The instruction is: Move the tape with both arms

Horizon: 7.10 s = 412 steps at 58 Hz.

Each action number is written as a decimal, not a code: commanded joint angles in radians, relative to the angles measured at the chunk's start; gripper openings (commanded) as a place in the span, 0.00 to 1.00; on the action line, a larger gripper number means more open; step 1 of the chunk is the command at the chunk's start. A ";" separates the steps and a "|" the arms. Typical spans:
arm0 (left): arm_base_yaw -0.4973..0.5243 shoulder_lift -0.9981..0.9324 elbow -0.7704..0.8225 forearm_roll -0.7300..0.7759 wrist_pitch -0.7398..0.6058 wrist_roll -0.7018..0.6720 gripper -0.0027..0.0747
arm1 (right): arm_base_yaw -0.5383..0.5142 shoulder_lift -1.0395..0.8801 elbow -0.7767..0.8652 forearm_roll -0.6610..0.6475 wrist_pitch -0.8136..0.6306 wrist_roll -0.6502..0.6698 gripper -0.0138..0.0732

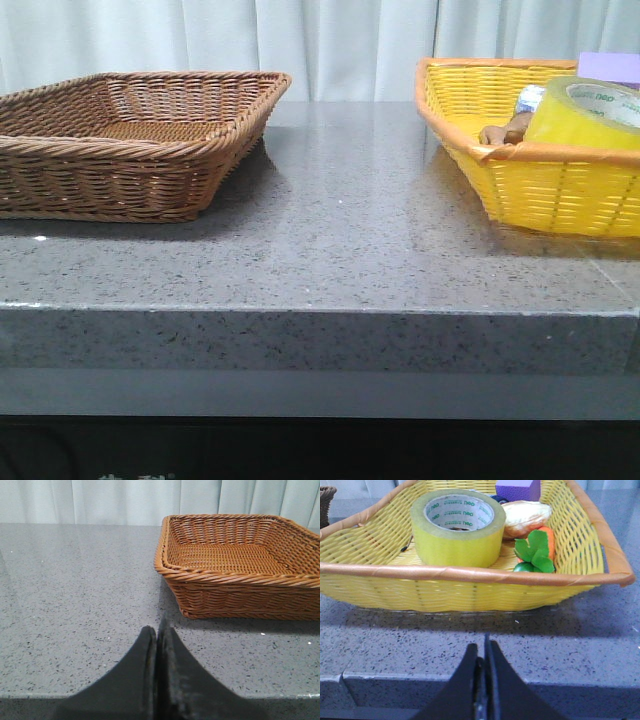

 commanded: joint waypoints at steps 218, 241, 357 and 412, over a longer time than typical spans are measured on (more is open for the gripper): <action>0.000 0.481 -0.489 -0.022 0.003 -0.007 0.88 | -0.049 1.260 -1.260 0.111 0.389 0.087 0.21; 0.000 0.481 -0.489 -0.022 0.003 -0.007 0.88 | 0.376 1.296 -1.353 0.171 0.511 -0.096 0.21; 0.000 0.481 -0.489 -0.022 0.003 -0.007 0.88 | 0.515 1.459 -1.452 0.064 0.493 -0.126 0.19; -0.189 0.685 -0.778 -0.026 0.233 0.032 0.88 | 0.283 0.832 -0.839 0.063 0.162 -0.074 0.08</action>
